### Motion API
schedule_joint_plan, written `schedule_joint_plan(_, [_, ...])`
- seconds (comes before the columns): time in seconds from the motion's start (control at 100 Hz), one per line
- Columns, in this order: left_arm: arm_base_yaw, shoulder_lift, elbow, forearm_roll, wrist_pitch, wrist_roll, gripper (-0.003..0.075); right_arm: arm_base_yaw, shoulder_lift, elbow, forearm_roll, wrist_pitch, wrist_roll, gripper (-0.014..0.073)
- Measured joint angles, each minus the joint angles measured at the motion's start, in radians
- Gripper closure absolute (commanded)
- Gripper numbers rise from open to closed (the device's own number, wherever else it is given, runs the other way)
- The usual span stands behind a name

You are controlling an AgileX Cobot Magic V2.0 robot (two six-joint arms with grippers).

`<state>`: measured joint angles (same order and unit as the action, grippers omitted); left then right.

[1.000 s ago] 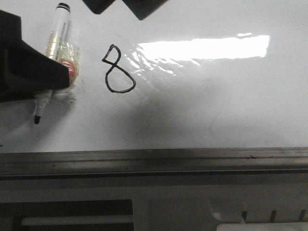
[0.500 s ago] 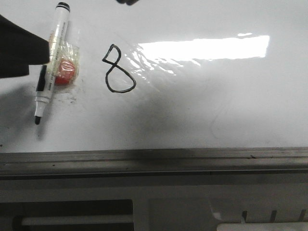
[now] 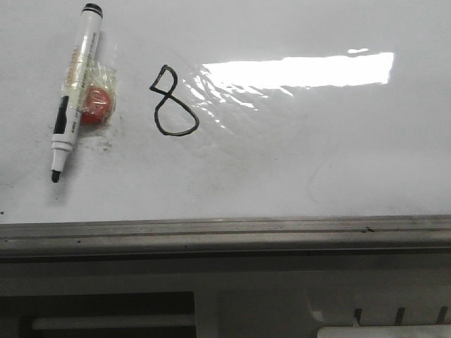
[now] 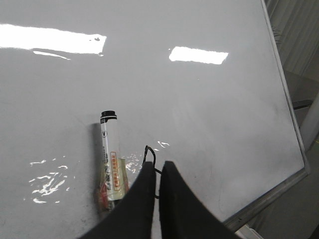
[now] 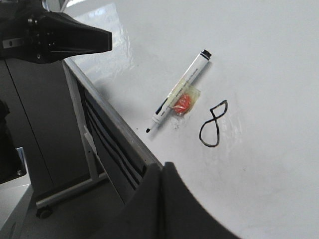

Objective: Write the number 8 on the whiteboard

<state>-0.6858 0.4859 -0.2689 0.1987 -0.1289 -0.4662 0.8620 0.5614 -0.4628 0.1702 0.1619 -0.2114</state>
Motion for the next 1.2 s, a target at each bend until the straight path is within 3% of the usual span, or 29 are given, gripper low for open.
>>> schedule_joint_plan(0.22, [0.000, -0.097, 0.087, 0.017, 0.000, 0.000, 0.0741, 0.000, -0.335, 0.209, 0.000, 0.008, 0.000, 0.0657])
schedule_joint_plan(0.44, [0.000, -0.107, 0.134, 0.020, 0.004, 0.000, 0.0741, 0.000, -0.547, 0.276, 0.000, 0.025, 0.000, 0.0657])
schedule_joint_plan(1.2, [0.000, -0.107, 0.157, 0.020, 0.006, 0.000, 0.0741, 0.000, -0.571, 0.280, 0.000, 0.041, 0.002, 0.0657])
